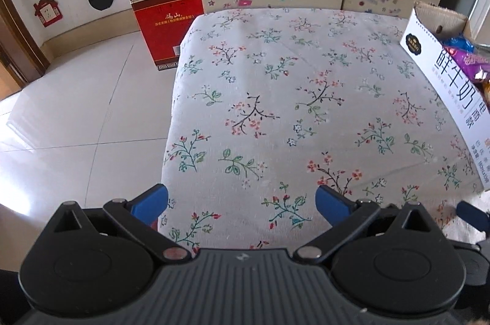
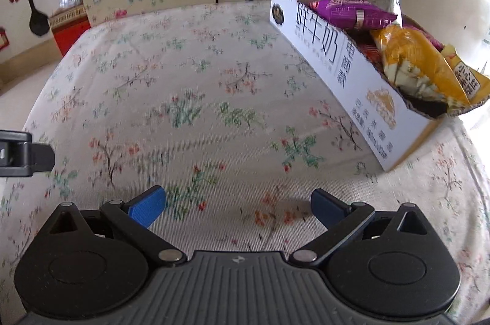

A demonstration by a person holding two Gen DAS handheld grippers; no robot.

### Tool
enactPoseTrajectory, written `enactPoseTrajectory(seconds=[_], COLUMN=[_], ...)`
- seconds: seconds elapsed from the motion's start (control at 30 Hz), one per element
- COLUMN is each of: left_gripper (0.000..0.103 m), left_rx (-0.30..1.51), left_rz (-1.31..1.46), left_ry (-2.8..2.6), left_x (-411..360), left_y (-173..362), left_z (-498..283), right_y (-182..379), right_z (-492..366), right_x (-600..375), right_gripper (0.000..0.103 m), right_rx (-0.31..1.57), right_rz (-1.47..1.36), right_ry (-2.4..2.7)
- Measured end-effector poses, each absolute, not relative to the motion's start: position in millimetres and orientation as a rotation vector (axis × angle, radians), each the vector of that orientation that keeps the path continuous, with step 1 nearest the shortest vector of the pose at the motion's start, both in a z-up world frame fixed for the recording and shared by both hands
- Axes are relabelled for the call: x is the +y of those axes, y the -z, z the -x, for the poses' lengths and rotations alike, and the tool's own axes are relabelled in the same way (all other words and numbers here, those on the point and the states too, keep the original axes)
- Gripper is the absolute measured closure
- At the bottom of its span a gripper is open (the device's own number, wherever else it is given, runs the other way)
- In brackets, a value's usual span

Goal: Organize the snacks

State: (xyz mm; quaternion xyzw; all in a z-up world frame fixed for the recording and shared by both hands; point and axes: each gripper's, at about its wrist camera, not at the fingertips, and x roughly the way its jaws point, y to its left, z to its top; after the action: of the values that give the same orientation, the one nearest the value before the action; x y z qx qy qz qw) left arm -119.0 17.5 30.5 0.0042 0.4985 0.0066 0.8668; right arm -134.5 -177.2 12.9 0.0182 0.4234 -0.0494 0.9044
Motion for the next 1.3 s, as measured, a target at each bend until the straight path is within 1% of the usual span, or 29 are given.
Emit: enactPoseTrajectory(seconds=[0.23,0.53,1.3], left_gripper=[0.001,0.001,0.001], left_rx=[1.044,1.037,1.033], left_rz=[0.017,0.026,0.013], left_ry=[0.008,0.005,-0.004], left_x=[17.9,19.3,17.1], left_y=[-31.1,-31.2,-28.6], left_z=[117.2,116.4,111.0], right_y=[-5.6,2.1,1.8], right_z=[129.0,116.5,113.9], right_x=[-167.6,-164.0,-160.1], right_gripper=[0.000,0.000,0.000], right_rx=[0.754,0.641,0.633], right_rz=[-0.017,-0.006,-0.004], right_ry=[0.102,0.077,0.057])
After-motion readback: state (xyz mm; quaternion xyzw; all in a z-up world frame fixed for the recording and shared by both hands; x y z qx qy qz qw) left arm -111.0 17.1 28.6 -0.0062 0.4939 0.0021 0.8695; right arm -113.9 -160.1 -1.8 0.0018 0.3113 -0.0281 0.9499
